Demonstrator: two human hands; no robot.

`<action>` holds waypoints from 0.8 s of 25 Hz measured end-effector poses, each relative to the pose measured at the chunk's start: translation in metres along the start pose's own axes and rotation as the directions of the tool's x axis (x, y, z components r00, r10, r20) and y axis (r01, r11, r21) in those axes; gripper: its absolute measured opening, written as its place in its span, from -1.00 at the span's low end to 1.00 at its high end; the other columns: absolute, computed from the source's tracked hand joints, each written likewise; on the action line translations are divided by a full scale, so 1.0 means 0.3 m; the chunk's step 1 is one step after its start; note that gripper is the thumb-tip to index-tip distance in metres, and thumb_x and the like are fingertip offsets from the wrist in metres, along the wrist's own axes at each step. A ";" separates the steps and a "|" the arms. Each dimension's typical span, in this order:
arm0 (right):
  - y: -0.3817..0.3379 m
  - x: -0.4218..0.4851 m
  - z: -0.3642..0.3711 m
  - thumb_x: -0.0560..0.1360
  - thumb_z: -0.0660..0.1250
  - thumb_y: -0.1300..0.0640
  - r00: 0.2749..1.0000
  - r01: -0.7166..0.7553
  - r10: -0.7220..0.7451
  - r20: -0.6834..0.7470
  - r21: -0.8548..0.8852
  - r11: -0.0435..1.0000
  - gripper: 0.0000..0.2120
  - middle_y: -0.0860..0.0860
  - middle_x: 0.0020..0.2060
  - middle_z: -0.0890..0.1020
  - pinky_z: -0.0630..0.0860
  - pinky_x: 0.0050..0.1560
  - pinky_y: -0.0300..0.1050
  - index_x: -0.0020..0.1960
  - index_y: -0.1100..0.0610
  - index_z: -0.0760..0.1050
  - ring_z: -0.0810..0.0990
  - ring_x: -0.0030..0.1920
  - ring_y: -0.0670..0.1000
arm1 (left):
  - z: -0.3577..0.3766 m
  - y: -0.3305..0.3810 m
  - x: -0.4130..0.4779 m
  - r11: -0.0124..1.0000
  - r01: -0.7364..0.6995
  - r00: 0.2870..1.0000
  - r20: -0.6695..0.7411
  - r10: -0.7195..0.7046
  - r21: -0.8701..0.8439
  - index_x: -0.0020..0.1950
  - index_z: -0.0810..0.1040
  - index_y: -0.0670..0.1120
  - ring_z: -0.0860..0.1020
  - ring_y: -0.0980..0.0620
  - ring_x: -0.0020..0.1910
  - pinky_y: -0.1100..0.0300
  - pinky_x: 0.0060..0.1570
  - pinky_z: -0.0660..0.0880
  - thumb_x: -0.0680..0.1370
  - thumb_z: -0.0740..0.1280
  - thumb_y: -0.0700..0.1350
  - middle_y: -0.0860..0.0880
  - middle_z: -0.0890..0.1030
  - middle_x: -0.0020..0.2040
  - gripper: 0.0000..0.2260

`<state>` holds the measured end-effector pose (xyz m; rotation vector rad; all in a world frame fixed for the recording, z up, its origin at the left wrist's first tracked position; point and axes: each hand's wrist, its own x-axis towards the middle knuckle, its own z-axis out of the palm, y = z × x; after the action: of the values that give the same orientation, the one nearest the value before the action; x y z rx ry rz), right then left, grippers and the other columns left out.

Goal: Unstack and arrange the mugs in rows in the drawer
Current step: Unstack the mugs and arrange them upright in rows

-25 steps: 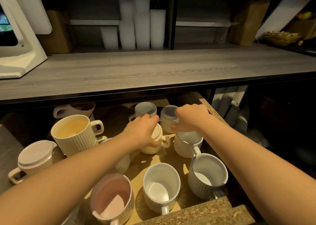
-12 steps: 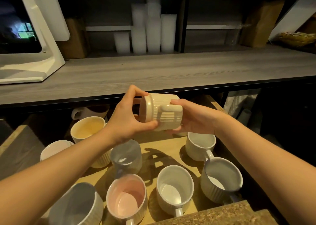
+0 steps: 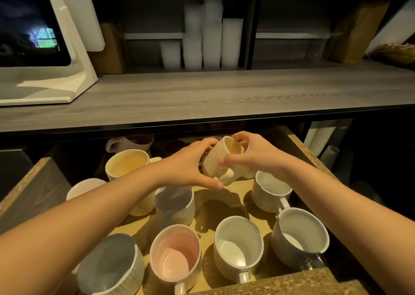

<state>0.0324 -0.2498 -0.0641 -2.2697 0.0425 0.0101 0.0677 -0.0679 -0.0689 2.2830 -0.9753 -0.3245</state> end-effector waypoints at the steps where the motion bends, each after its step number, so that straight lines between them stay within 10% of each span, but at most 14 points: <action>1: 0.006 0.002 0.012 0.31 0.51 -0.06 0.999 0.013 -0.016 -0.030 -0.097 0.995 -0.29 0.01 0.18 0.49 0.55 -0.01 -0.17 0.37 0.03 0.30 0.50 0.09 -0.03 | 0.008 -0.006 0.006 1.000 0.014 1.000 0.012 -0.015 0.013 0.42 0.18 0.09 0.39 0.11 0.25 0.41 0.04 0.41 0.36 0.50 0.03 0.10 0.37 0.28 -0.26; 7: 0.020 0.003 0.091 0.27 0.49 -0.18 0.990 0.128 -0.142 0.012 -0.514 0.848 -0.22 0.03 0.30 0.46 0.49 0.09 -0.08 0.40 -0.01 0.28 0.47 0.23 0.04 | 0.074 -0.057 0.018 0.983 0.103 0.992 0.053 -0.112 0.151 0.46 0.12 0.03 0.41 0.03 0.32 0.15 0.26 0.44 0.42 0.45 0.01 0.01 0.39 0.39 -0.28; 20: 0.057 0.007 0.165 0.28 0.50 -0.17 0.970 0.199 -0.056 0.237 -0.638 0.744 -0.23 0.01 0.26 0.46 0.53 0.05 -0.07 0.39 -0.04 0.28 0.48 0.18 0.06 | 0.137 -0.105 -0.015 0.931 0.166 0.963 0.149 -0.224 0.325 0.41 0.24 0.01 0.50 0.00 0.20 0.12 0.19 0.43 0.46 0.41 0.02 -0.01 0.44 0.36 -0.42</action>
<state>0.0343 -0.2229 -0.1091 -2.9703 -0.2718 0.2184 0.0640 -0.0666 -0.1207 2.6861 -0.9435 -0.5063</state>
